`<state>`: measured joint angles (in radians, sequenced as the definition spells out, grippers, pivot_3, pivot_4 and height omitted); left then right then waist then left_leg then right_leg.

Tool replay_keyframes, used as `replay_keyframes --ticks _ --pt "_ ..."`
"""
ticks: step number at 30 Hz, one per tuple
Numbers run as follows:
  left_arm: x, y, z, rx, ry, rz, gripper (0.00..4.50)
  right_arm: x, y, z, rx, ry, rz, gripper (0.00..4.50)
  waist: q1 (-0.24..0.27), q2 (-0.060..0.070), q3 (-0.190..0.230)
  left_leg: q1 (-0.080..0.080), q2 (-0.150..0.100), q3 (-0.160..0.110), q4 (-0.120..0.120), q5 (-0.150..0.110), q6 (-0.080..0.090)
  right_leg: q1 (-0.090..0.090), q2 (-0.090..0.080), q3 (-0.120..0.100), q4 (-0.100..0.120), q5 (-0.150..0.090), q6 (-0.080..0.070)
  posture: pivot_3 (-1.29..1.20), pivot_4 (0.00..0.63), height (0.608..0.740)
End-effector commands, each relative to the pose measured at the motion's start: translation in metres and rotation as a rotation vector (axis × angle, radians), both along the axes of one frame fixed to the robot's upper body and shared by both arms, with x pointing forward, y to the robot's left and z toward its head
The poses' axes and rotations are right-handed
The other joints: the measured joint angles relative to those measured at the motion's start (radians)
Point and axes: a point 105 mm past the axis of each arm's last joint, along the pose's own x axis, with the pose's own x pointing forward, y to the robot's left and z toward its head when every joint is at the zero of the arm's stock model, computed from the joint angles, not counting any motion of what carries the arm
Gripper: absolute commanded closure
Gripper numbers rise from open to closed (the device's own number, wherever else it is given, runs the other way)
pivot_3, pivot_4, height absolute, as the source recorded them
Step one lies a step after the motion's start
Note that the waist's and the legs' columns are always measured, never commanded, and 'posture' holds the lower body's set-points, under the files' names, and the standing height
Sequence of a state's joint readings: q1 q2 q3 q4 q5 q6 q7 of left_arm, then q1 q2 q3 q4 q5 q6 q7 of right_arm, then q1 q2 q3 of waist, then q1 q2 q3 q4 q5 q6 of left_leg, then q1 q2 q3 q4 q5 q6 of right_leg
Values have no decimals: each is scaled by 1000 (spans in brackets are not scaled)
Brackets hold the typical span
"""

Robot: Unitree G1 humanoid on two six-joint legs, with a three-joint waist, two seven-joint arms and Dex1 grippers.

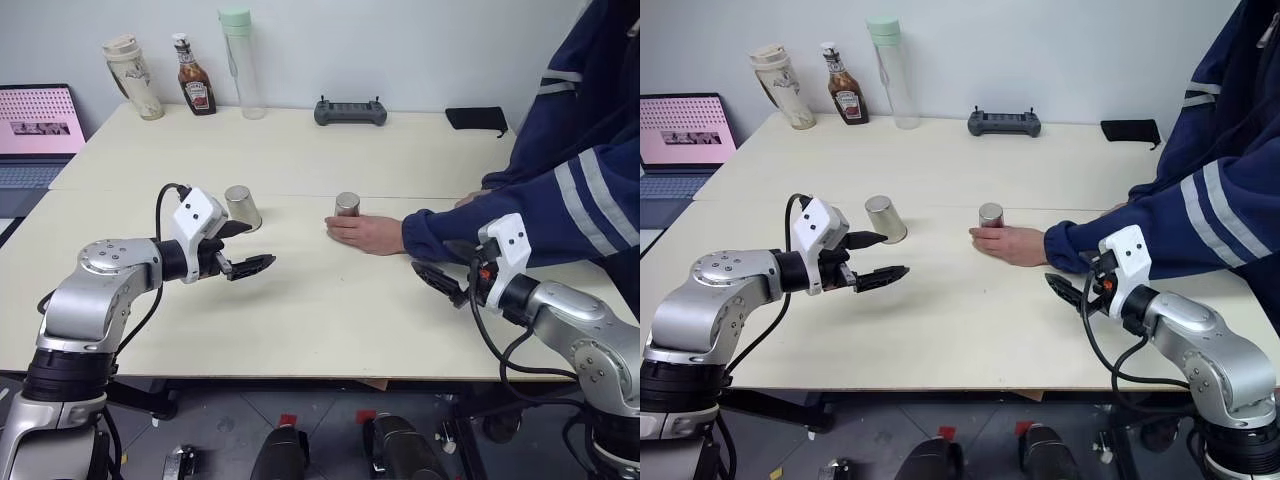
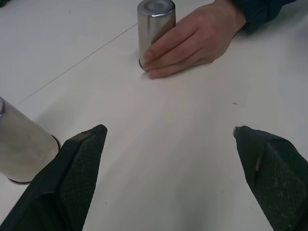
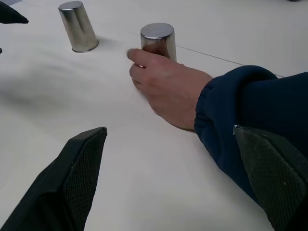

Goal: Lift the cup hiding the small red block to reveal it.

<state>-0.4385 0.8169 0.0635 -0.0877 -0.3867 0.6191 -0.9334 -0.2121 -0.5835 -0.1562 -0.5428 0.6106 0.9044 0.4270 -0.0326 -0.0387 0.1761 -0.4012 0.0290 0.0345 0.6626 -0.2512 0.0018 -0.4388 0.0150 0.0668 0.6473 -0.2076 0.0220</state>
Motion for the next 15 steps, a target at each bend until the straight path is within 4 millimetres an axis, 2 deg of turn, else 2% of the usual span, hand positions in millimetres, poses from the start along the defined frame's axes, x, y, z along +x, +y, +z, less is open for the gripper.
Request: replay_keyframes --ticks 1,5,8,11,15 --pt "-6 -10 9 11 -41 -56 0 -2 -12 13 -9 -53 -53 32 0 0 0 0 0 0 0 0 0 0 0 0 0 0 0 0 150 740" --pt "-4 -11 11 5 -42 -62 0 -4 -13 11 0 -50 -75 32 0 0 0 0 0 0 0 0 0 0 0 0 0 0 0 0 150 740" --pt "-8 -22 13 -17 -40 -114 0 -6 -17 7 -2 -48 -124 32 0 0 0 0 0 0 0 0 0 0 0 0 0 0 0 0 150 740" --pt "-18 -50 10 -40 -37 -222 0 -1 -31 3 -34 -64 -221 32 0 0 0 0 0 0 0 0 0 0 0 0 0 0 0 0 150 740" --pt "-20 -101 14 -102 -80 -369 0 25 -58 4 -55 -125 -387 32 2 0 0 0 -1 1 1 0 0 1 -1 1 -1 1 1 0 150 740"
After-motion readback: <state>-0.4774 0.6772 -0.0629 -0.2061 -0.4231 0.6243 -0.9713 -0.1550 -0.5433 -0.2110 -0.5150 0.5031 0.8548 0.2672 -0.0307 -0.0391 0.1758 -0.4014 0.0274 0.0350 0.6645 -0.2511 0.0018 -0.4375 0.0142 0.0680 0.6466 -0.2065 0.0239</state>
